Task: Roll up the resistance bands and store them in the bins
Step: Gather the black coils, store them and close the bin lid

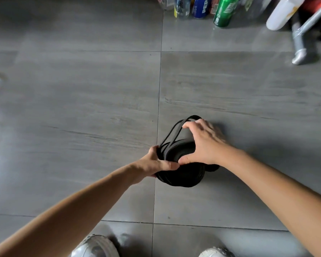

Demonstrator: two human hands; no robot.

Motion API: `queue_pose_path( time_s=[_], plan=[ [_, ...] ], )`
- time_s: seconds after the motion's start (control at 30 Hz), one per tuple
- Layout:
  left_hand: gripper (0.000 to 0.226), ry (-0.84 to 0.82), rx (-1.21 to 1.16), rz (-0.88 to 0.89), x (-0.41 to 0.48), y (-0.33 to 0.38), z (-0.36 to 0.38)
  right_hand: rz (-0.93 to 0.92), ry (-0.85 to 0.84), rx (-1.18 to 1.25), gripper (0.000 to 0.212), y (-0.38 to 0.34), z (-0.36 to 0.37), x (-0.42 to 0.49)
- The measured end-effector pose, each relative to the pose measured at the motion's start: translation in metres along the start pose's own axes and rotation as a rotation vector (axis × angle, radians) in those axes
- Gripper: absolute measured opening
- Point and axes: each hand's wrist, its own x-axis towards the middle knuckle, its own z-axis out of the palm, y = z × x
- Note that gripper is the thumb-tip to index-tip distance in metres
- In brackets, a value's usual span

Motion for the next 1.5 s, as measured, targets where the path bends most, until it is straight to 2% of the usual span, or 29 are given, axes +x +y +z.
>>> queue_pose_path(
  time_s=[0.1,0.23,0.3,0.33,0.43,0.5,0.57,0.67,0.73,0.77,0.8,0.87,0.9,1.13,1.23,1.3,1.43,1.5],
  plan=[
    [0.108,0.082,0.154,0.095,0.002,0.01,0.014,-0.073,-0.05,-0.063,0.11,0.001,-0.011,0.0],
    [0.111,0.17,0.671,0.218,0.0,0.014,0.037,-0.199,-0.226,-0.029,0.125,-0.002,-0.027,0.006],
    [0.112,0.133,0.794,0.276,-0.004,0.009,0.044,-0.167,-0.362,-0.114,0.123,0.002,-0.022,0.005],
    [0.113,0.121,0.81,0.283,-0.004,0.006,0.044,-0.094,-0.442,-0.119,0.121,0.009,-0.018,0.004],
    [0.111,0.116,0.737,0.269,-0.004,0.003,0.038,0.116,-0.582,0.156,0.108,0.036,-0.007,-0.009],
    [0.109,0.117,0.664,0.263,-0.002,0.006,0.034,0.126,-0.579,0.336,0.105,0.048,0.001,-0.018],
    [0.111,0.103,0.586,0.232,-0.001,0.008,0.03,0.115,-0.56,0.47,0.115,0.055,0.012,-0.027],
    [0.121,0.042,0.4,0.166,0.0,0.009,0.021,0.116,-0.563,0.747,0.116,0.053,0.028,-0.037],
    [0.123,0.009,0.229,0.137,0.001,0.009,0.016,0.151,-0.491,0.946,0.121,0.049,0.037,-0.04],
    [0.123,-0.005,0.144,0.125,0.001,0.01,0.013,0.164,-0.438,1.02,0.118,0.049,0.043,-0.04],
    [0.121,-0.021,0.074,0.114,0.001,0.01,0.011,0.164,-0.38,1.07,0.105,0.047,0.049,-0.042],
    [0.118,-0.041,-0.019,0.108,0.0,0.009,0.009,0.171,-0.276,1.117,0.073,0.04,0.055,-0.044],
    [0.116,-0.04,-0.053,0.11,-0.001,0.006,0.01,0.188,-0.242,1.15,0.068,0.035,0.055,-0.047],
    [0.111,-0.002,-0.197,0.144,-0.01,0.003,-0.007,0.276,-0.172,1.483,0.097,0.011,0.054,-0.032],
    [0.112,0.032,-0.26,0.174,-0.024,0.018,-0.02,0.252,-0.137,1.484,0.101,-0.003,0.035,-0.016],
    [0.114,0.049,-0.283,0.202,-0.04,0.035,-0.028,0.188,-0.126,1.467,0.098,-0.013,0.01,-0.008],
    [0.111,0.09,-0.292,0.278,-0.091,0.082,-0.054,0.039,-0.162,1.401,0.07,-0.045,-0.06,0.0],
    [0.104,0.128,-0.285,0.312,-0.13,0.11,-0.071,-0.018,-0.195,1.376,0.065,-0.074,-0.106,0.001]
  ],
)
